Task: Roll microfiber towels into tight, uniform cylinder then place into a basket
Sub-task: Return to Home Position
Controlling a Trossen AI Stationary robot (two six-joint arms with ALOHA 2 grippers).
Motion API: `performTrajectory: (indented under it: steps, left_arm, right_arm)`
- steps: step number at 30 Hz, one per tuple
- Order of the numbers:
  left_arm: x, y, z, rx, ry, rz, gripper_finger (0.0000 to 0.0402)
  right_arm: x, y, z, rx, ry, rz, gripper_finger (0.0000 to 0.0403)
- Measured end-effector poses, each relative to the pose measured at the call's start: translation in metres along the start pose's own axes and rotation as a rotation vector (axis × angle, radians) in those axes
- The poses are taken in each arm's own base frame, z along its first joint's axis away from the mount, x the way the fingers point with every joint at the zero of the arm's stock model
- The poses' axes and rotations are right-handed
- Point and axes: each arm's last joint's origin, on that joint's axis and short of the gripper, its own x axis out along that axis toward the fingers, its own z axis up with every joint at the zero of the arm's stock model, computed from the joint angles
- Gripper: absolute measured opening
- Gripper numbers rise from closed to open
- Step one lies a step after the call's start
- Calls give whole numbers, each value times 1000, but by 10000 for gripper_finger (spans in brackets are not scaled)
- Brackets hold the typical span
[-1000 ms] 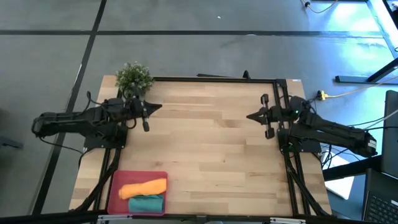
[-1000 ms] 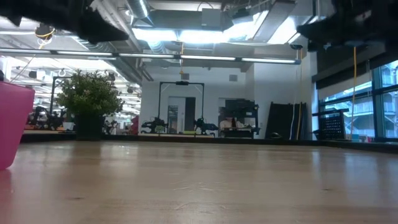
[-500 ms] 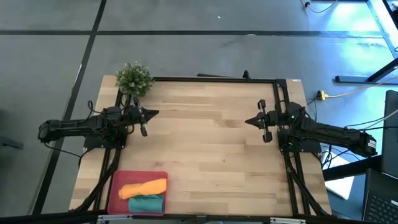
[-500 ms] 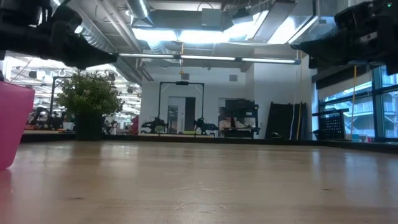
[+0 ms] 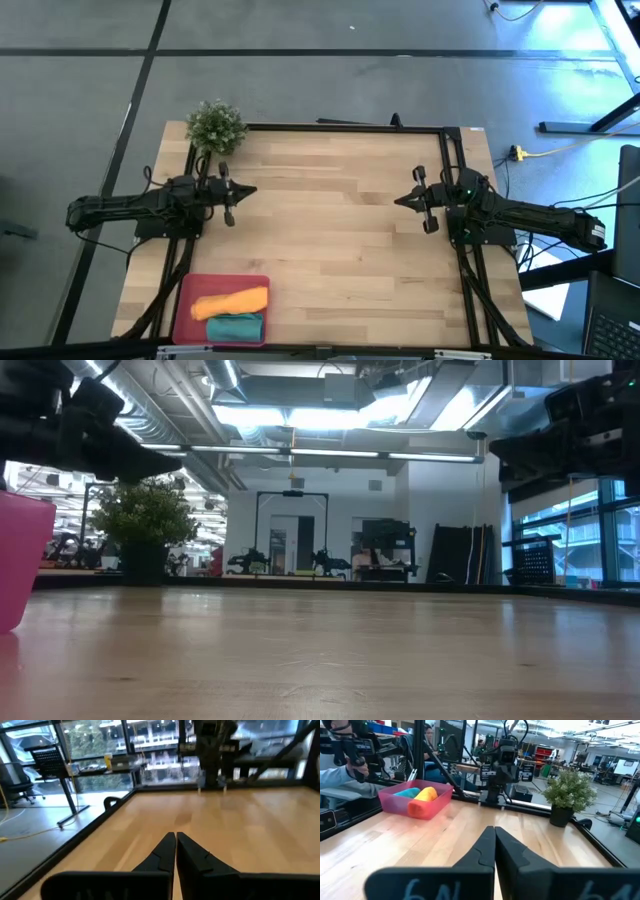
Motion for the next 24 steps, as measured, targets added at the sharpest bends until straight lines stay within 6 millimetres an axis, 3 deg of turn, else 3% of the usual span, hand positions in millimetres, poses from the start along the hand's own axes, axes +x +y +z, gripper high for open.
performTrajectory:
  steps: [6, 14, 24]
  left_arm:
    - [0, 0, -5, -37, 59, 8, 13]
    - [0, 0, -5, -468, 56, 23, 21]
    - [0, 0, -6, -474, 57, 24, 9]
  right_arm:
    - [0, 0, -1, 5, 7, 0, 13]
    - [0, 0, -1, 4, 7, 0, 15]
    - [0, 0, -1, 4, 7, 0, 11]
